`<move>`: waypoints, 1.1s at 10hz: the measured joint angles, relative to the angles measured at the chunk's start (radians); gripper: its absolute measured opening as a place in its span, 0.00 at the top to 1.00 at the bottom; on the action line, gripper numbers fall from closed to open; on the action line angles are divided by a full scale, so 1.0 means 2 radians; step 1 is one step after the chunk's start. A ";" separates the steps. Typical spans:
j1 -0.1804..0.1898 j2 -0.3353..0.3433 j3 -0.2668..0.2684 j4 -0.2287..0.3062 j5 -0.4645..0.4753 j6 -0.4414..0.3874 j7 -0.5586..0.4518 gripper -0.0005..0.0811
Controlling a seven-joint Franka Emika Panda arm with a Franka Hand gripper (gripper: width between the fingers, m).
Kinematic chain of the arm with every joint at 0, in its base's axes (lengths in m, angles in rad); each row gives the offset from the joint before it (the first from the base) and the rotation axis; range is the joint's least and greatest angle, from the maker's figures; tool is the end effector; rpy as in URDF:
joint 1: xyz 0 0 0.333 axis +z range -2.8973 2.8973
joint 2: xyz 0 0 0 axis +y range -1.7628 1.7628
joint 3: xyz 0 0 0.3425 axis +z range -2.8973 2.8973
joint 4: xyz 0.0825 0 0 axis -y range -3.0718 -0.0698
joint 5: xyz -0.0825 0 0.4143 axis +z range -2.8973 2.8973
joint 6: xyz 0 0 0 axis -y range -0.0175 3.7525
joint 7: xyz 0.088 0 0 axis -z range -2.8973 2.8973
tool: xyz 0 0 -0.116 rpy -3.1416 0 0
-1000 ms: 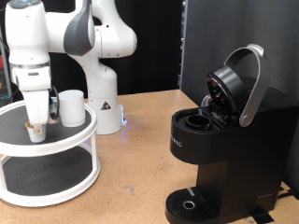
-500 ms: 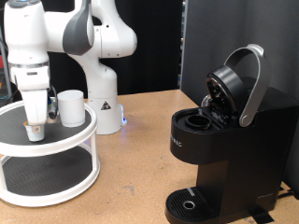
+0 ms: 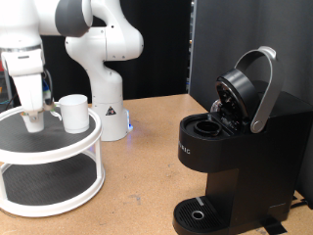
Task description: Make a cup of coffee with the keurig machine
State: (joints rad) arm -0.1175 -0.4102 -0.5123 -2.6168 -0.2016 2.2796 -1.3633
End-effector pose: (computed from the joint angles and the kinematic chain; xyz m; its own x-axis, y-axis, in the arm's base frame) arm 0.3408 -0.2464 0.3695 0.6237 0.7803 0.0467 0.7799 -0.6252 0.0311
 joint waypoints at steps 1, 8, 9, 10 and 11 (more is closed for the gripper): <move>0.000 -0.010 0.000 0.010 0.003 -0.019 -0.007 0.46; 0.029 -0.023 0.021 0.019 0.081 -0.051 0.046 0.46; 0.038 -0.022 0.032 0.019 0.097 -0.051 0.071 0.46; 0.048 -0.022 0.043 0.020 0.117 -0.046 0.092 0.46; 0.058 -0.021 0.053 0.022 0.134 -0.040 0.112 0.46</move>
State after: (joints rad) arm -0.0025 -0.4521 -0.4059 -2.5736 0.0661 2.1999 -1.1401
